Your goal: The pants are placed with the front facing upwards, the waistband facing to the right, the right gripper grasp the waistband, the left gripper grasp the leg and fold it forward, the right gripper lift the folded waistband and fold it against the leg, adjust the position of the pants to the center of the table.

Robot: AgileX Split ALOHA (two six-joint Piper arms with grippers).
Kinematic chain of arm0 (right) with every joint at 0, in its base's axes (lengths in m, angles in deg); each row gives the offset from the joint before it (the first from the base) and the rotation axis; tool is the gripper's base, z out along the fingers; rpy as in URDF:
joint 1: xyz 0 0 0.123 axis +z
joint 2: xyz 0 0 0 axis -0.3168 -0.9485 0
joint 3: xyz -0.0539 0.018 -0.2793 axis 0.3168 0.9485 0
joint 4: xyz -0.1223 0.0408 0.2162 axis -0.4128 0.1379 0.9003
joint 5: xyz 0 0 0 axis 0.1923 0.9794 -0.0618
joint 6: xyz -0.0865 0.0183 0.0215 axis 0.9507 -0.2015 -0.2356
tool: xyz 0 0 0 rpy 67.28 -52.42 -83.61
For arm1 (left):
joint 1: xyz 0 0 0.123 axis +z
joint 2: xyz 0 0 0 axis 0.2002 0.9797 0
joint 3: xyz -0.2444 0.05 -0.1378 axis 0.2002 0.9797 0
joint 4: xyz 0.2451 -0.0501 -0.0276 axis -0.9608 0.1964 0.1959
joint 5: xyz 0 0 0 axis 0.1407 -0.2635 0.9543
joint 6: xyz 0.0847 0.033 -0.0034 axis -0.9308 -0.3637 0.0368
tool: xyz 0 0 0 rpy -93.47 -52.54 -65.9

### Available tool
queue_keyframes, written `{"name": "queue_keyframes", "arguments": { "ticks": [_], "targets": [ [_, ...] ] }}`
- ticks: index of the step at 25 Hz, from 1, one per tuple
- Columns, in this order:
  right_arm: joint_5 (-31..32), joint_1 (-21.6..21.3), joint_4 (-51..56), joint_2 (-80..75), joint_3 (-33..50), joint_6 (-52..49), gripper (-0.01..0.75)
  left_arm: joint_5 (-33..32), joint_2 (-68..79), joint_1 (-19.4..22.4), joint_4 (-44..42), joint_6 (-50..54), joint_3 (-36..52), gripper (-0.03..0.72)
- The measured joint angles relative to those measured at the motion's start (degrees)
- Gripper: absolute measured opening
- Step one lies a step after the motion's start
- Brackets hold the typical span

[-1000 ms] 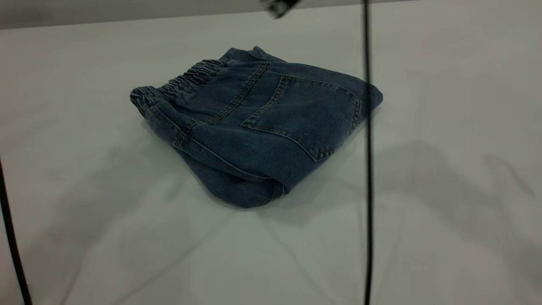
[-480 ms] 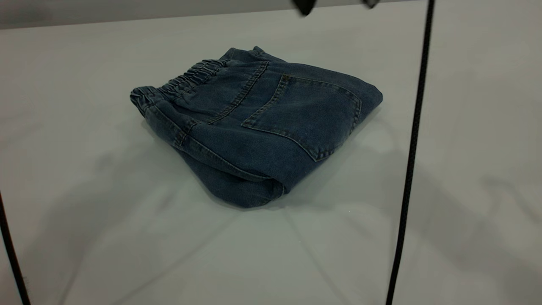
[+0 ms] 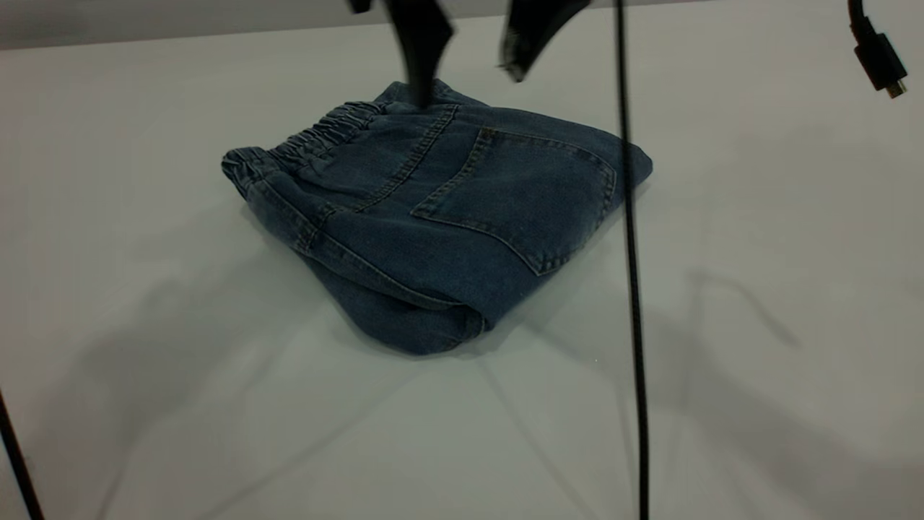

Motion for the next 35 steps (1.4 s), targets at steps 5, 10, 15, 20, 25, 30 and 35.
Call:
{"name": "queue_keyframes", "arguments": {
  "ticks": [5, 10, 15, 20, 25, 30, 35],
  "targets": [
    [-2.1, 0.5, 2.2, -5.8, -4.7, 0.0, 0.479, 0.0, -1.2, 0.0, -0.1, -0.1, 0.0, 0.305],
    [-4.2, 1.1, 2.4, -11.5, -9.3, -1.1, 0.479, 0.0, -1.3, 0.0, -0.1, 0.0, 0.0, 0.305],
    [-1.3, 1.1, 1.4, -17.1, -14.9, -6.2, 0.479, 0.0, -1.2, 0.0, -0.1, 0.0, 0.0, 0.305],
    [-0.4, 1.1, 0.3, -21.5, -21.1, -9.3, 0.479, 0.0, -1.2, 0.0, -0.1, 0.0, 0.0, 0.305],
    [2.2, 1.1, -2.7, -26.2, -26.2, -10.9, 0.479, -0.3, -1.2, 0.0, -0.1, 0.0, 0.0, 0.305],
    [3.3, 1.1, -3.8, -28.2, -26.9, -10.9, 0.479, -0.3, -1.2, 0.0, 0.0, 0.1, 0.0, 0.305],
    [5.5, 1.8, -3.5, -28.2, -26.9, -7.1, 0.479, -0.5, -1.2, 0.0, 0.0, 0.2, 0.0, 0.305]
  ]
}}
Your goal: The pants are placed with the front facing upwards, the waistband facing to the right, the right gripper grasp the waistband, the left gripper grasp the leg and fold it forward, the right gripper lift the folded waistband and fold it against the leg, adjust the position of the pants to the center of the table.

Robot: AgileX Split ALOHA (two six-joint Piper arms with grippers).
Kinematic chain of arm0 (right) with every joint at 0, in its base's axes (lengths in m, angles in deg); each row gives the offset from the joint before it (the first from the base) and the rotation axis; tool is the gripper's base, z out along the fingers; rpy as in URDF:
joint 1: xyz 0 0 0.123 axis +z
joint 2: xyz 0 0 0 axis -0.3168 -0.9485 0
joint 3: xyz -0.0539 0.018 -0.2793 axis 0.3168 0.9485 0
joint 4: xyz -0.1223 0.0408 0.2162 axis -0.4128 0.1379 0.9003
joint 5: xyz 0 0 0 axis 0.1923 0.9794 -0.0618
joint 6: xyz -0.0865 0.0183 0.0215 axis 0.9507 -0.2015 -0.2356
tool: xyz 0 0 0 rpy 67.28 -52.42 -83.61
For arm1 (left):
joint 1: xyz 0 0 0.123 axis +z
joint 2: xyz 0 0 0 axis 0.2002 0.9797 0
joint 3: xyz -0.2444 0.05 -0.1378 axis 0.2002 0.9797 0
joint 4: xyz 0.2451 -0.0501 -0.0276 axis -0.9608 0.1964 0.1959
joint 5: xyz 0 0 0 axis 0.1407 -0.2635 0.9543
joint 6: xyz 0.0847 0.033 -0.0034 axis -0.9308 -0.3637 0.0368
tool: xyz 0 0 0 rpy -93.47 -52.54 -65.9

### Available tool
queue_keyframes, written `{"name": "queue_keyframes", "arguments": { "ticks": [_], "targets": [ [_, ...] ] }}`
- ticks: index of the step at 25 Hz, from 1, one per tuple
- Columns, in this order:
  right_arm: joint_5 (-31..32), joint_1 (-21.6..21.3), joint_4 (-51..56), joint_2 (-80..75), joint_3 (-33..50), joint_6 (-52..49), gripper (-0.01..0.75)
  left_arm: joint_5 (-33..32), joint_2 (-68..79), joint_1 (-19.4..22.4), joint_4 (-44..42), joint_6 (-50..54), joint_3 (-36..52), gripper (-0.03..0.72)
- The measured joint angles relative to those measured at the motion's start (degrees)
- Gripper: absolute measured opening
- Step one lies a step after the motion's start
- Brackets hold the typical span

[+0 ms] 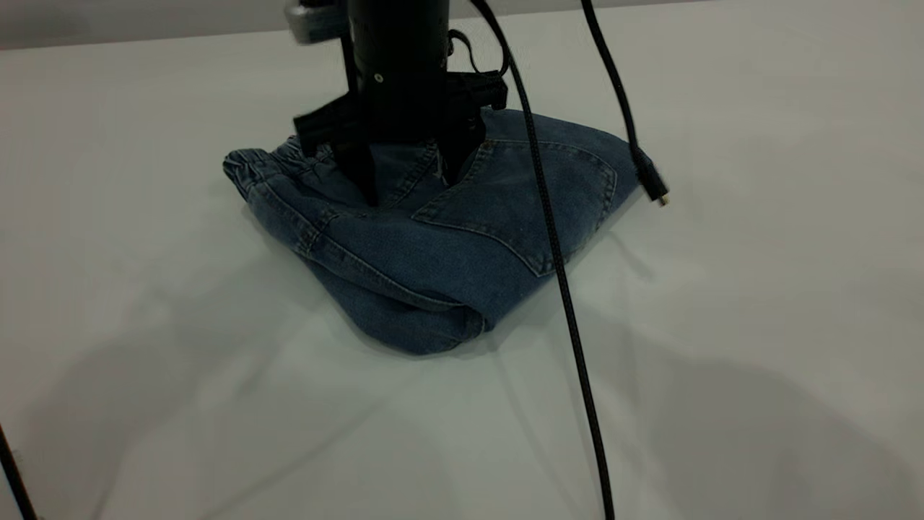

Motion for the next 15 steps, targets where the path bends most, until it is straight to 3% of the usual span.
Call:
{"name": "queue_keyframes", "arguments": {
  "ticks": [15],
  "targets": [
    [16.1, 3.3, 0.4, 0.4, 0.0, 21.6, 0.474, 0.1, 0.0, 0.0, -0.1, 0.1, 0.0, 0.305]
  ]
}}
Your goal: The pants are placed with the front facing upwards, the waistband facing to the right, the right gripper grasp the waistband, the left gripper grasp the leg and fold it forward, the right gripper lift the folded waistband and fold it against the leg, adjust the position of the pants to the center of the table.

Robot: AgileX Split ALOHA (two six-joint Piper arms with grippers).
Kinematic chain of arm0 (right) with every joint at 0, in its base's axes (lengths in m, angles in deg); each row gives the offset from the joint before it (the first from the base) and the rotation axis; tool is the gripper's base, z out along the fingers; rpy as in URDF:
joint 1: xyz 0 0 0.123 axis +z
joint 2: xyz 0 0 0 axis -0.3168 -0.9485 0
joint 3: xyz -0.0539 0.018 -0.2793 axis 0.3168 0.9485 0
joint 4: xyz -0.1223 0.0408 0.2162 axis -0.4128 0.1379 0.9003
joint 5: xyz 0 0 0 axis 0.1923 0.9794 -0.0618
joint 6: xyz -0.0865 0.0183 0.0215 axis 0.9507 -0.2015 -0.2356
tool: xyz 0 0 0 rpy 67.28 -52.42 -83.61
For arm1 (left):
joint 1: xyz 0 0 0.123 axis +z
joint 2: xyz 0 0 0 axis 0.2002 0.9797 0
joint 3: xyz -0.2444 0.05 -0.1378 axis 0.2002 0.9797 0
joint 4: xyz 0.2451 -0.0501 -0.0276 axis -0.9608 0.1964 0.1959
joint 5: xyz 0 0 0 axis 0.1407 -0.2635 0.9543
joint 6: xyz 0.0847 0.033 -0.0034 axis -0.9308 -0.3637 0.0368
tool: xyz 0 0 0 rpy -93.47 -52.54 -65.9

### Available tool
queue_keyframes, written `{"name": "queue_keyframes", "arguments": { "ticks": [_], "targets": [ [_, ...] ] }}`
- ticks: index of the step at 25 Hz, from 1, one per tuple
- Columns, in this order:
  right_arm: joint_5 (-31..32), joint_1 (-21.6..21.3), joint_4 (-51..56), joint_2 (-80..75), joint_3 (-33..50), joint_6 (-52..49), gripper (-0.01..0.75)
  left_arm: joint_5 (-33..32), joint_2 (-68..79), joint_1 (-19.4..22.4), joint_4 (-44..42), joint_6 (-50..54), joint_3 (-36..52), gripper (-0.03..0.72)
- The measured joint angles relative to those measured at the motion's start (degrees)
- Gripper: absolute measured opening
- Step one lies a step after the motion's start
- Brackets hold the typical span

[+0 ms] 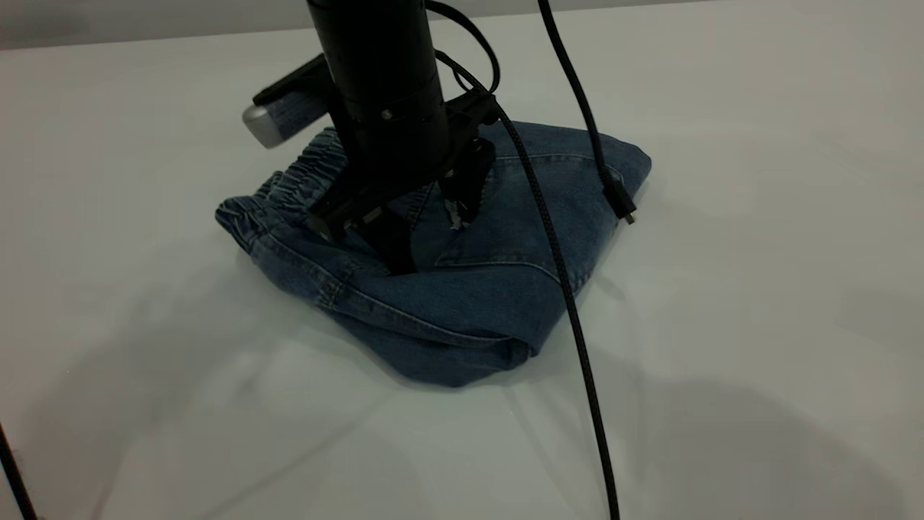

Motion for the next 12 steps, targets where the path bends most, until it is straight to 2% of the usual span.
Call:
{"name": "queue_keyframes", "arguments": {
  "ticks": [6, 12],
  "targets": [
    [0.0, 0.0, 2.3, 1.3, 0.1, 2.0, 0.419, 0.0, 0.0, 0.0, -0.4, 0.0, 0.0, 0.305],
    [0.0, 0.0, 7.6, 4.6, 0.1, 3.2, 0.402, 0.1, 0.0, 0.0, -2.5, 0.0, 0.0, 0.305]
  ]
}}
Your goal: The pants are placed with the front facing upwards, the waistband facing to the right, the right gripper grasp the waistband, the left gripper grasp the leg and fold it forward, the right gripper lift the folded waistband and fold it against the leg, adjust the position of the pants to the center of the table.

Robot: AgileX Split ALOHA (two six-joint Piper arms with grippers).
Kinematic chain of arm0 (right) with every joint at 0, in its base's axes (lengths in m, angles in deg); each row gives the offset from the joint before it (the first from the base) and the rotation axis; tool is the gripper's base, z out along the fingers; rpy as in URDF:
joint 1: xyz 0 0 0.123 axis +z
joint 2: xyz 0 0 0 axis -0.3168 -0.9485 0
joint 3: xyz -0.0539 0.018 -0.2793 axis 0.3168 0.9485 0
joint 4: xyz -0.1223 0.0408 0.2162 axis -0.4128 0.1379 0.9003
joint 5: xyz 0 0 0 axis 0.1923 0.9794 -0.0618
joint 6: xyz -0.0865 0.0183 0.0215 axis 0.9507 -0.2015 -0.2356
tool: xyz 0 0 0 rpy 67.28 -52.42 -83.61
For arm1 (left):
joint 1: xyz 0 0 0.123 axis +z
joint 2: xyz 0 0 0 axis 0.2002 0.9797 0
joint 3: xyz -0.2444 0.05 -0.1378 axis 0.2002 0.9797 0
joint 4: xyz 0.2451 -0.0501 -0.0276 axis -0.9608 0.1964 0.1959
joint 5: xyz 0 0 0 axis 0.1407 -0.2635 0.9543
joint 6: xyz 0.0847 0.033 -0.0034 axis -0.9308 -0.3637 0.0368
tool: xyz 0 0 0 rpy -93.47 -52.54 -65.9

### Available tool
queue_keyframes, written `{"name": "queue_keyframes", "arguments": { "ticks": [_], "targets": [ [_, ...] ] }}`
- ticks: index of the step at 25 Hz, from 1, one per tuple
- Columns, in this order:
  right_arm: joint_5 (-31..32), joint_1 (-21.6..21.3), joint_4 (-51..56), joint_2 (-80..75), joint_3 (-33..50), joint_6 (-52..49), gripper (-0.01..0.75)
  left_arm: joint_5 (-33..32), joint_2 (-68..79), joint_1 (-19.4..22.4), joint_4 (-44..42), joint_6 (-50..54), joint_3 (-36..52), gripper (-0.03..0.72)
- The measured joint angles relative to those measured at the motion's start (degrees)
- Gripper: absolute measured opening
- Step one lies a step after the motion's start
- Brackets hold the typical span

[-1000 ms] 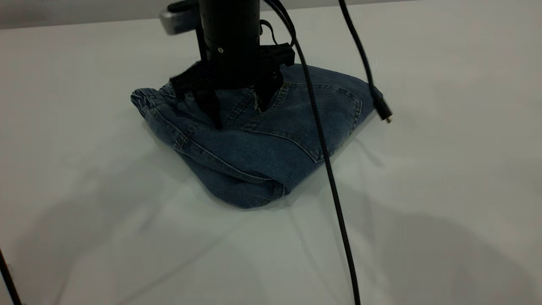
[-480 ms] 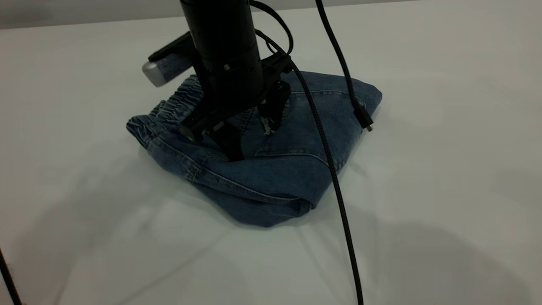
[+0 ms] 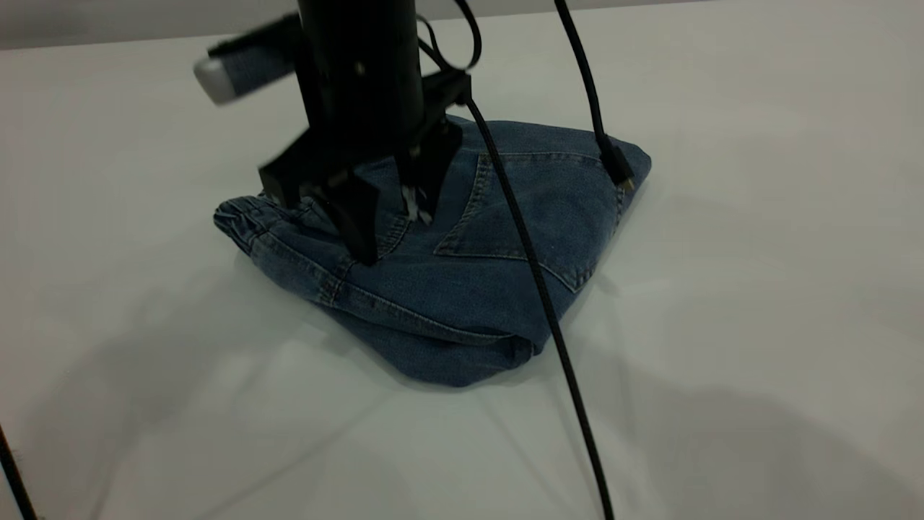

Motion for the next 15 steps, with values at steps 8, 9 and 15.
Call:
{"name": "queue_keyframes", "arguments": {
  "ticks": [8, 9, 15],
  "targets": [
    [-1.4, -0.1, 8.8, 2.0, -2.9, -1.9, 0.402, 0.6, 0.0, 0.0, -0.5, 0.0, 0.0, 0.305],
    [-3.1, -0.1, 9.9, 1.9, -2.9, -3.6, 0.402, 0.6, 0.0, 0.0, -0.5, 0.0, 0.0, 0.305],
    [-17.0, -1.3, 7.3, -0.8, -2.9, -18.4, 0.402, 0.6, 0.0, 0.0, -0.5, 0.0, 0.0, 0.305]
  ]
}}
